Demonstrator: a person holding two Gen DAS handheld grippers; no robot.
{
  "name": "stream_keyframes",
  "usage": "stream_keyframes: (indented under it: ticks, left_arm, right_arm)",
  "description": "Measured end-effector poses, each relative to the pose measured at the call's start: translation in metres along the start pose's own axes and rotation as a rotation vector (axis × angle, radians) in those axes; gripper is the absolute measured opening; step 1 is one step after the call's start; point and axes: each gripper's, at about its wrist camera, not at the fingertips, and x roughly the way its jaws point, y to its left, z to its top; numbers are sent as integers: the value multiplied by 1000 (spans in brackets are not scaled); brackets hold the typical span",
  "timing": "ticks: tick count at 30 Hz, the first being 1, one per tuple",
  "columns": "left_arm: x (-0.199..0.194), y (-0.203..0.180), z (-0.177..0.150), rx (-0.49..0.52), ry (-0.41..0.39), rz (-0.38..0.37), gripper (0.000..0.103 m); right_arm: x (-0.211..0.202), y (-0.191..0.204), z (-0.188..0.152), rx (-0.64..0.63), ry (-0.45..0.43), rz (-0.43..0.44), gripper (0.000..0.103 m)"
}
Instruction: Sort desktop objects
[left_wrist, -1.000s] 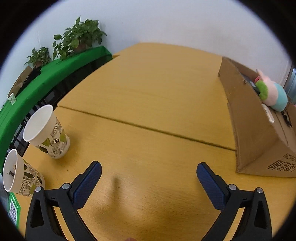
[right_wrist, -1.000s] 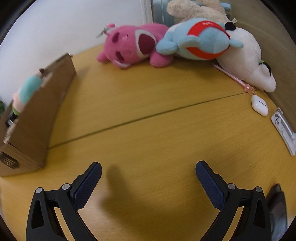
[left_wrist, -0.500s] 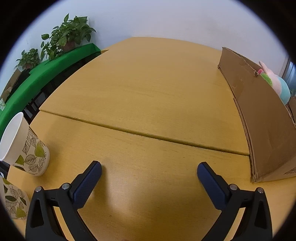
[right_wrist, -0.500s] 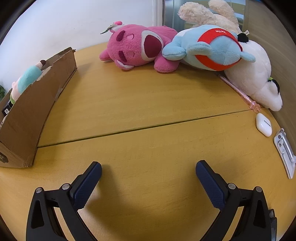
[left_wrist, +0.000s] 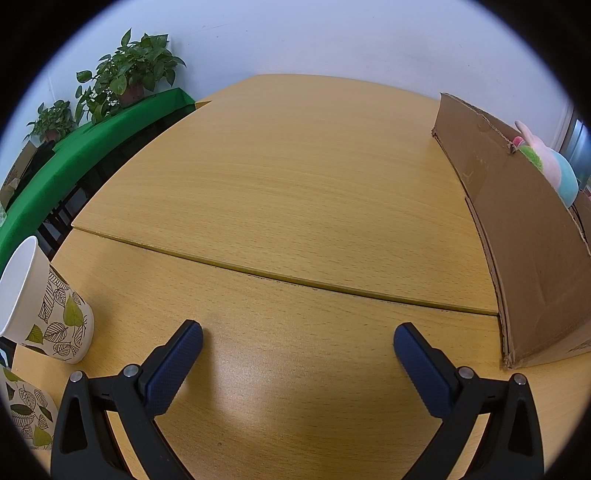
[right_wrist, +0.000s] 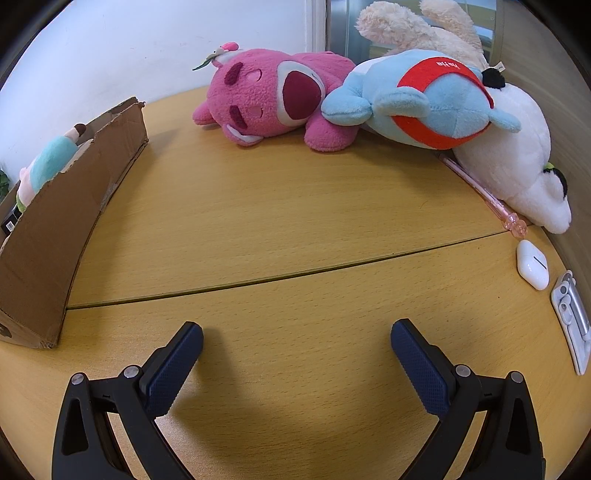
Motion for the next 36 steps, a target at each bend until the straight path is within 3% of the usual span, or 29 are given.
stream_keyframes:
  ticks: [36]
  left_arm:
    - [0,-1,1,-1,-1,1,103]
  right_arm:
    - [1,-3,0,-1,-2,4,103]
